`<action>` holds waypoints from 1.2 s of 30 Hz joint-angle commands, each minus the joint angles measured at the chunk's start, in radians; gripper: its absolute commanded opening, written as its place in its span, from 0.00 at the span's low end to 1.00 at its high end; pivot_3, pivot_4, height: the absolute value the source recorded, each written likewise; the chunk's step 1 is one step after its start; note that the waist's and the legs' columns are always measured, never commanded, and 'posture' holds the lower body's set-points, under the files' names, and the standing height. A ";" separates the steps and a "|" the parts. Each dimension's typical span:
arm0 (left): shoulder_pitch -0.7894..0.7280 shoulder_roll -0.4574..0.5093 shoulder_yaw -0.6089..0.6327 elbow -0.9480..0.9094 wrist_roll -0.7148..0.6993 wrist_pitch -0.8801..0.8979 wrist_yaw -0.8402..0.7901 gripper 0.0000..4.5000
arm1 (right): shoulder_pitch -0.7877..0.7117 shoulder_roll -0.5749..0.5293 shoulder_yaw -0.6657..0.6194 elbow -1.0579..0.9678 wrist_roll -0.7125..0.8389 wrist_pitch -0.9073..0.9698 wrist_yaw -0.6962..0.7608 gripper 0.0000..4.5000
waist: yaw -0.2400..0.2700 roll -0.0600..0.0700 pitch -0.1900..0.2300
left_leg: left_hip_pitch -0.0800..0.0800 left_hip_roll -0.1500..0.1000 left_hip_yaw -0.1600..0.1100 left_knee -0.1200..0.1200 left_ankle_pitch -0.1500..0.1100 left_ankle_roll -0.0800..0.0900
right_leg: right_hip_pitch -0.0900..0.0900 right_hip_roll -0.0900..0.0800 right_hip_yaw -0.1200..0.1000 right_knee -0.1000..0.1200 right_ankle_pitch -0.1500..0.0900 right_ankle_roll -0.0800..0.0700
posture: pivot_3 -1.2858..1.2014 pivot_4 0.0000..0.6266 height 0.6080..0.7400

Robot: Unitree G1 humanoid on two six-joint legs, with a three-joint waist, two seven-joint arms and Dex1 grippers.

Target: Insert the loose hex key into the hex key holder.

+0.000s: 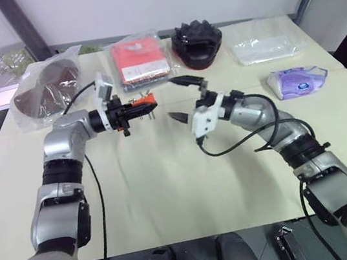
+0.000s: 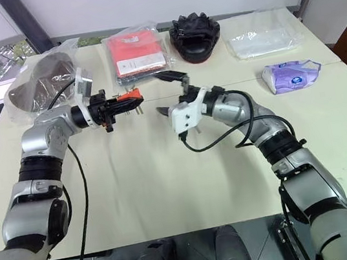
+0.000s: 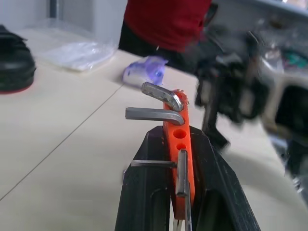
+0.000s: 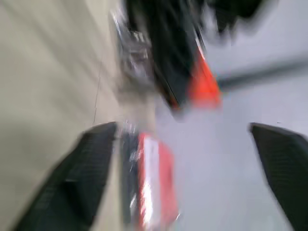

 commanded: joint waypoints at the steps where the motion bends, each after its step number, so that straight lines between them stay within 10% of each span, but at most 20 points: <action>1: 0.033 0.031 -0.008 -0.083 0.038 -0.079 0.010 0.00 | 0.053 0.049 -0.090 -0.114 0.210 0.439 0.172 0.99 | 0.001 0.000 0.000 | 0.000 0.000 0.000 0.000 0.000 0.000 | 0.000 0.000 0.000 0.000 0.000 0.000 | 0.52 0.24 1.00; 7: 0.184 0.081 -0.051 -0.262 0.103 -0.160 0.037 0.00 | 0.095 0.063 -0.101 -0.314 0.305 1.160 0.289 0.99 | 0.002 0.001 -0.001 | 0.000 0.000 0.000 -0.001 0.000 0.000 | -0.001 0.000 0.000 0.000 0.000 0.000 | 0.52 0.24 1.00; 23: 0.349 0.042 -0.030 -0.502 0.012 -0.025 0.201 0.00 | 0.006 0.130 -0.069 -0.168 0.351 1.500 0.194 0.99 | 0.014 0.001 -0.001 | 0.000 0.000 0.000 0.001 -0.001 0.001 | 0.000 -0.001 0.000 0.001 0.000 0.000 | 0.52 0.24 1.00; 27: 0.355 0.027 -0.045 -0.508 0.013 -0.034 0.220 0.00 | 0.017 0.153 -0.060 -0.160 0.361 1.533 0.168 0.71 | 0.013 0.000 -0.002 | 0.001 0.000 0.000 0.001 -0.001 0.001 | 0.000 -0.001 0.000 0.002 0.000 0.000 | 0.52 0.24 1.00; 33: 0.361 0.013 -0.058 -0.503 0.020 -0.053 0.232 0.00 | 0.033 0.167 -0.085 -0.157 0.384 1.579 0.147 0.04 | 0.015 0.000 -0.003 | 0.001 0.000 0.000 0.001 -0.001 0.001 | 0.001 -0.001 0.000 0.002 0.000 0.000 | 0.52 0.24 1.00; 36: 0.360 0.011 -0.060 -0.499 0.023 -0.058 0.231 0.00 | 0.025 0.181 -0.134 -0.142 0.406 1.601 0.118 0.01 | 0.018 0.000 -0.003 | 0.001 0.000 0.000 0.001 -0.001 0.001 | 0.001 -0.001 0.000 0.002 0.000 0.000 | 0.52 0.24 1.00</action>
